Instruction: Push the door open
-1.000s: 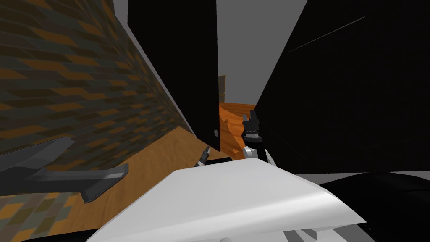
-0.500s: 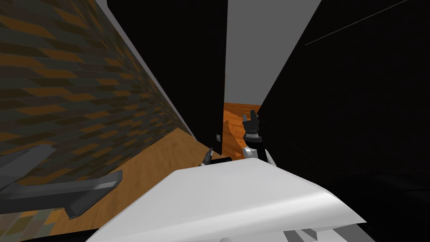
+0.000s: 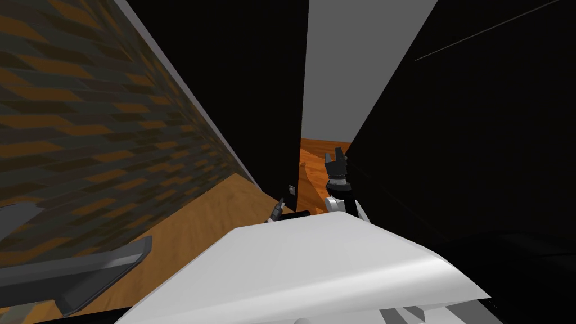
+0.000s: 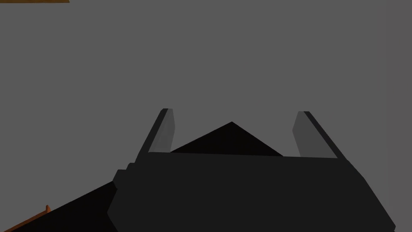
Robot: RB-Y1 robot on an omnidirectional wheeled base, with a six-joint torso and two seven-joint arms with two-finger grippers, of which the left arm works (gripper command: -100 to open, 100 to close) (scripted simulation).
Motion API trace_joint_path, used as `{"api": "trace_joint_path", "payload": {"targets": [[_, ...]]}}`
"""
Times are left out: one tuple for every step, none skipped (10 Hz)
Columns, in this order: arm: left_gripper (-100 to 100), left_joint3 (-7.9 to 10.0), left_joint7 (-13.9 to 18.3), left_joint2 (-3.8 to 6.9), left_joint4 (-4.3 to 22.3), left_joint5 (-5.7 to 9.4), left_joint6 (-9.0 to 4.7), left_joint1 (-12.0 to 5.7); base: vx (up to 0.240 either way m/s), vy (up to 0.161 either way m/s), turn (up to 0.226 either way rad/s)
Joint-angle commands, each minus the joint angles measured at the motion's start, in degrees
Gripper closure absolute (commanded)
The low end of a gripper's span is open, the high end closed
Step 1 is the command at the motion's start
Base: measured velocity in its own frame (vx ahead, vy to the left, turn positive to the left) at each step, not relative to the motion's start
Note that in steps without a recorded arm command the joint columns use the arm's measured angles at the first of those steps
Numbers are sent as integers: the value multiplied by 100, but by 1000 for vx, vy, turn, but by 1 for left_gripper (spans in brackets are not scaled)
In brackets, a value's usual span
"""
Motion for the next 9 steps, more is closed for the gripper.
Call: {"api": "trace_joint_path", "payload": {"targets": [[-100,-19,-33,45,56,54,65,-72,150,-138,-21],[-100,-36,-49,6,94,103,126,-139,153,-135,-18],[-100,-52,-63,-87,128,147,180,-198,137,-146,-50],[-100,-64,-74,-207,154,181,223,-245,177,-132,-44],[-100,-72,-81,-328,173,205,253,-278,145,-75,-21],[-100,-76,-82,-266,145,181,234,-241,58,-25,1],[100,-76,-82,-266,145,181,234,-241,0,0,0],[100,-76,-82,-266,145,181,234,-241,-22,11,-2],[100,-76,-82,-266,145,181,234,-241,-21,12,-2]]}}
